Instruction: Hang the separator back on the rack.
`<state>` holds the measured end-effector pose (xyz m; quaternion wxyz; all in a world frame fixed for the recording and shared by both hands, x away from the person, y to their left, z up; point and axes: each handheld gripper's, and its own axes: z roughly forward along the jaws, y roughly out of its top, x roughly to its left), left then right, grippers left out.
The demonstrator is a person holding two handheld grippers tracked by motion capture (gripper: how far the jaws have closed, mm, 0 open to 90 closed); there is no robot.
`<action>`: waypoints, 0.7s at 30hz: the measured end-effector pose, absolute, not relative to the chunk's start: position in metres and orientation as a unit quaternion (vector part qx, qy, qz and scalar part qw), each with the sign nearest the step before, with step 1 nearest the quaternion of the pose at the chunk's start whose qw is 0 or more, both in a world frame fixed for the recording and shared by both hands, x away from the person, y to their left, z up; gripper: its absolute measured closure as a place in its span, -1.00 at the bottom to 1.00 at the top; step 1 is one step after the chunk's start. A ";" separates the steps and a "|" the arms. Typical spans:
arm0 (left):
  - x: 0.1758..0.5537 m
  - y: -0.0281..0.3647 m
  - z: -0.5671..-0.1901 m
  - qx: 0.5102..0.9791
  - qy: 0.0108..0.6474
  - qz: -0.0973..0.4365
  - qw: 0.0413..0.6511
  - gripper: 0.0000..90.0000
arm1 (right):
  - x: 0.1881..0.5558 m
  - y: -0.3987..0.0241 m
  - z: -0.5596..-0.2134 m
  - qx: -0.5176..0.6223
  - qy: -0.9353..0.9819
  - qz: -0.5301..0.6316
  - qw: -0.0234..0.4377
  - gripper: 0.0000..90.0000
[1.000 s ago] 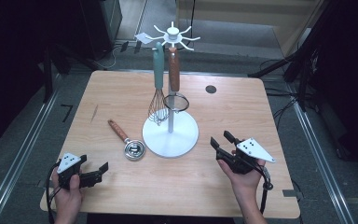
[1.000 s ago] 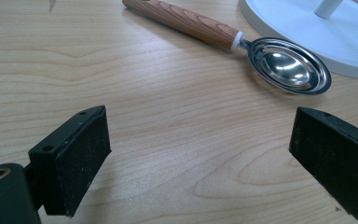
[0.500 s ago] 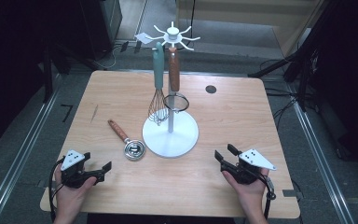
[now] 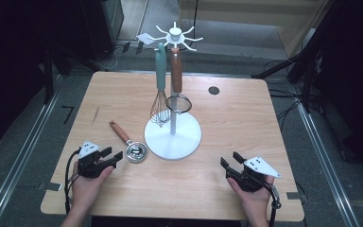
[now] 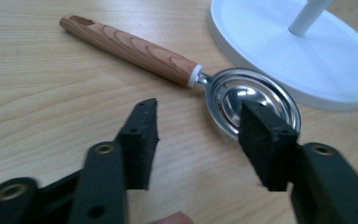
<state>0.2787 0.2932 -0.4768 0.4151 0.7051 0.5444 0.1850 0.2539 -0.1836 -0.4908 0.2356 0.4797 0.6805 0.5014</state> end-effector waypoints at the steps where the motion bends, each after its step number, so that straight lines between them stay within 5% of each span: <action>1: 0.282 0.290 -0.478 0.709 0.542 0.179 0.415 0.23 | 0.253 -0.184 -0.490 0.479 0.680 0.501 0.238 -0.02; 21: 0.289 0.268 -0.489 0.741 0.532 0.185 0.366 0.59 | 0.247 -0.192 -0.487 0.484 0.670 0.504 0.249 0.02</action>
